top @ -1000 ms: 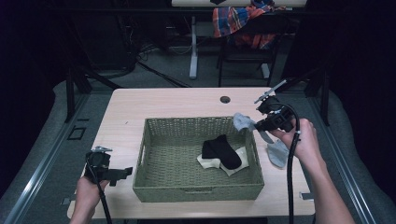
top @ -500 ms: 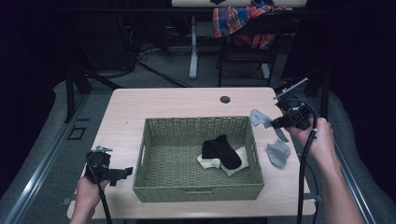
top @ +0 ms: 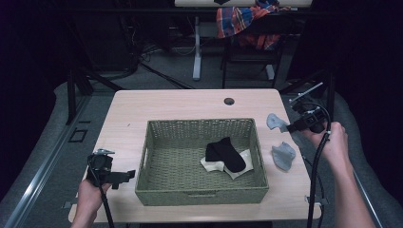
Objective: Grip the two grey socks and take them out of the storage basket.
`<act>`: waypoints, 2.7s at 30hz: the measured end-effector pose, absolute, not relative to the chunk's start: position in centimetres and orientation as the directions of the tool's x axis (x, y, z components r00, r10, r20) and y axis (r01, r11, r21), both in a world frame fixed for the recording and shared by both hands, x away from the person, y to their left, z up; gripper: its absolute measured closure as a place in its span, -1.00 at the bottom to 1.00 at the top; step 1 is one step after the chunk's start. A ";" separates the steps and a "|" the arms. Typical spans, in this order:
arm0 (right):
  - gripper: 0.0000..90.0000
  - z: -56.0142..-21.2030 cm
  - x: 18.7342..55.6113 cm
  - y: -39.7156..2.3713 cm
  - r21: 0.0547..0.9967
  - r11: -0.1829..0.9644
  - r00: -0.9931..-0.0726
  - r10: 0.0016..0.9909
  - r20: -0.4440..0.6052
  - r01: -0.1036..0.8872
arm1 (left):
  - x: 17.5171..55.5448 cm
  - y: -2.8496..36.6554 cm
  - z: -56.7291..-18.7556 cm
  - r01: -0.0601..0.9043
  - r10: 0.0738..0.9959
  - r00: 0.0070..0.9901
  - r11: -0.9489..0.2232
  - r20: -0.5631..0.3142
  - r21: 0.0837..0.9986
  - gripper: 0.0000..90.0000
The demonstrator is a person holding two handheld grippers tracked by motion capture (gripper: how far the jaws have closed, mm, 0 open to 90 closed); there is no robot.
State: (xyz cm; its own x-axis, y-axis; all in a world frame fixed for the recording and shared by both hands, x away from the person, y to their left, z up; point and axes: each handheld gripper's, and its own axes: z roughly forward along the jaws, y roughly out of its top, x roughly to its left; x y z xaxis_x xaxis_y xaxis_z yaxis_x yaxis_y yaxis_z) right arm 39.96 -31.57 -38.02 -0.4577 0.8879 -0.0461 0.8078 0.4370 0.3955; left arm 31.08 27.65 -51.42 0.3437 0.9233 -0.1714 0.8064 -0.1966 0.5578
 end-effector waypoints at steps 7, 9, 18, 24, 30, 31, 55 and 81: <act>0.92 -39.5 40.7 -32.4 0.360 0.418 -0.439 0.898 -0.025 0.834 | 31.1 27.7 -51.4 0.806 0.923 0.344 -0.197 -0.171 0.558 -1.00; 0.92 -39.9 40.9 -32.5 0.344 0.421 -0.443 0.897 -0.018 0.839 | 31.1 27.6 -51.4 0.806 0.923 0.344 -0.197 -0.171 0.558 -1.00; 0.92 -41.1 41.4 -32.8 0.313 0.412 -0.434 0.901 0.003 0.856 | 31.1 27.6 -51.4 0.807 0.922 0.347 -0.200 -0.172 0.556 -1.00; 0.92 -42.0 41.8 -32.9 0.290 0.415 -0.438 0.899 0.017 0.862 | 31.1 27.6 -51.4 0.806 0.923 0.345 -0.198 -0.171 0.558 -1.00; 0.92 -43.1 42.1 -32.8 0.266 0.415 -0.436 0.900 0.021 0.870 | 31.1 27.7 -51.4 0.807 0.922 0.346 -0.199 -0.173 0.556 -1.00; 0.92 -43.3 42.2 -32.8 0.263 0.413 -0.434 0.901 0.024 0.872 | 31.1 27.6 -51.4 0.806 0.923 0.346 -0.198 -0.172 0.559 -1.00; 0.91 -49.0 43.5 -32.0 0.162 0.433 -0.447 0.893 0.061 0.887 | 31.1 27.6 -51.5 0.806 0.921 0.348 -0.200 -0.173 0.557 -1.00; -0.68 -46.8 40.4 -33.2 0.354 0.407 -0.477 0.868 0.135 0.842 | 31.0 27.6 -51.3 0.803 0.923 0.343 -0.192 -0.173 0.564 -1.00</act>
